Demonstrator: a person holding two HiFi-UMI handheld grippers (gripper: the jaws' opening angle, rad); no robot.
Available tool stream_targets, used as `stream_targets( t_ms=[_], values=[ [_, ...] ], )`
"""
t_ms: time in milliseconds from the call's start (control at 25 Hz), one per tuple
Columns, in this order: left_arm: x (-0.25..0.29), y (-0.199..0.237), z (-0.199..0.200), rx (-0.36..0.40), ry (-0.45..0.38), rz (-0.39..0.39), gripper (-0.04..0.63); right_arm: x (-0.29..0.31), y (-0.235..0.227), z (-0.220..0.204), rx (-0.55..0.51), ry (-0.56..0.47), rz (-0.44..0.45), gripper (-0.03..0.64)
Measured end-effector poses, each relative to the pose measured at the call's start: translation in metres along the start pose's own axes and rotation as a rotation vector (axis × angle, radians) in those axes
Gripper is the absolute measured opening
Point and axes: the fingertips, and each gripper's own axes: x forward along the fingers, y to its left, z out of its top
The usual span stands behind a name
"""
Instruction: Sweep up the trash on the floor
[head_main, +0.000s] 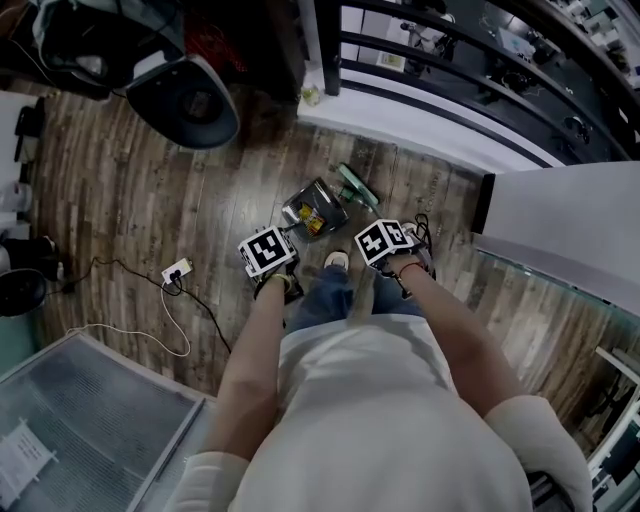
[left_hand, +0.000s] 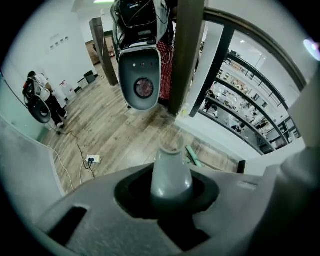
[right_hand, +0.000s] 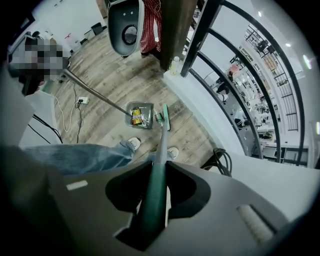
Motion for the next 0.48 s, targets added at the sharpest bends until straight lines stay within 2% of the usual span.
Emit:
stream_targets(
  t_ms=[360,480],
  values=[
    [0.002,0.003,-0.003,0.0,0.002,-0.016,0.094,-0.004,0.037,0.001,-0.004,-0.014,0.079,0.098],
    [0.001,0.005,-0.007,-0.007,0.01,-0.018,0.094,-0.006,0.047,0.001,-0.035,-0.022,0.083,0.098]
  ],
)
